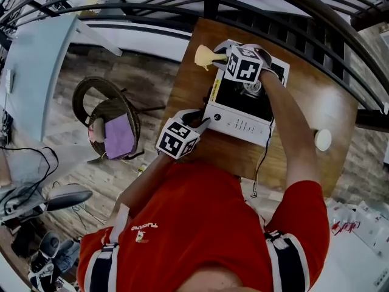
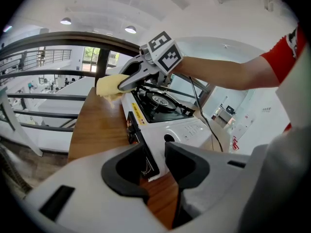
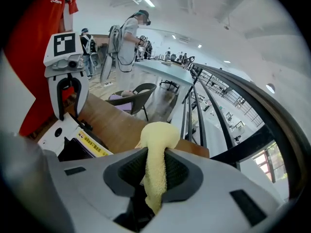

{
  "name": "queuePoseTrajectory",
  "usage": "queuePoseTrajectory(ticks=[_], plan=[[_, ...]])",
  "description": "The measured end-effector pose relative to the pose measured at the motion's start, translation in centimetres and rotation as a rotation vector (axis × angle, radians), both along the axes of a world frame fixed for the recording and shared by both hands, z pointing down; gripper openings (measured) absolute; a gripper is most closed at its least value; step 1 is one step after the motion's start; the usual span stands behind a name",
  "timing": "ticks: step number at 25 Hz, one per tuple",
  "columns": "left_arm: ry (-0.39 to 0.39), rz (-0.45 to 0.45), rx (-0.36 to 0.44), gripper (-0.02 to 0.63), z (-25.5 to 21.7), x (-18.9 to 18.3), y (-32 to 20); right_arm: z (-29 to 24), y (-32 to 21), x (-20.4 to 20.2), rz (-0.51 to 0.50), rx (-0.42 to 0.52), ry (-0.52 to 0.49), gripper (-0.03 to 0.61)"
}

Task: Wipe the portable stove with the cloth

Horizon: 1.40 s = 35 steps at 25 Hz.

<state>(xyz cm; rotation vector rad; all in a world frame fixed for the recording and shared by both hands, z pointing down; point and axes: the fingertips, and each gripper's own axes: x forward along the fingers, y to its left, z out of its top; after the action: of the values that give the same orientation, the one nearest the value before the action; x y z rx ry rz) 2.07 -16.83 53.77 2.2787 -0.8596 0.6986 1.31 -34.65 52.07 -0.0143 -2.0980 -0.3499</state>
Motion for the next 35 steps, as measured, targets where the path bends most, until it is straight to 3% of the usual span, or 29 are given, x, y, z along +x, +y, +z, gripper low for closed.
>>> queuePoseTrajectory(ticks=[17,23,28,35], plan=[[-0.002,0.02,0.021,0.135,0.5,-0.4,0.0,0.4,12.1,-2.2,-0.126,-0.117,-0.003,0.091],[-0.008,0.02,0.043,0.135,0.6,-0.4,0.4,-0.1,15.1,-2.6,-0.13,-0.154,-0.017,0.091],[-0.023,0.021,0.08,0.133,0.5,-0.2,0.5,-1.9,16.4,-2.8,-0.061,-0.165,-0.118,0.091],[0.002,0.026,0.16,0.135,-1.2,0.2,0.4,-6.3,16.3,-1.3,0.159,-0.097,-0.353,0.091]])
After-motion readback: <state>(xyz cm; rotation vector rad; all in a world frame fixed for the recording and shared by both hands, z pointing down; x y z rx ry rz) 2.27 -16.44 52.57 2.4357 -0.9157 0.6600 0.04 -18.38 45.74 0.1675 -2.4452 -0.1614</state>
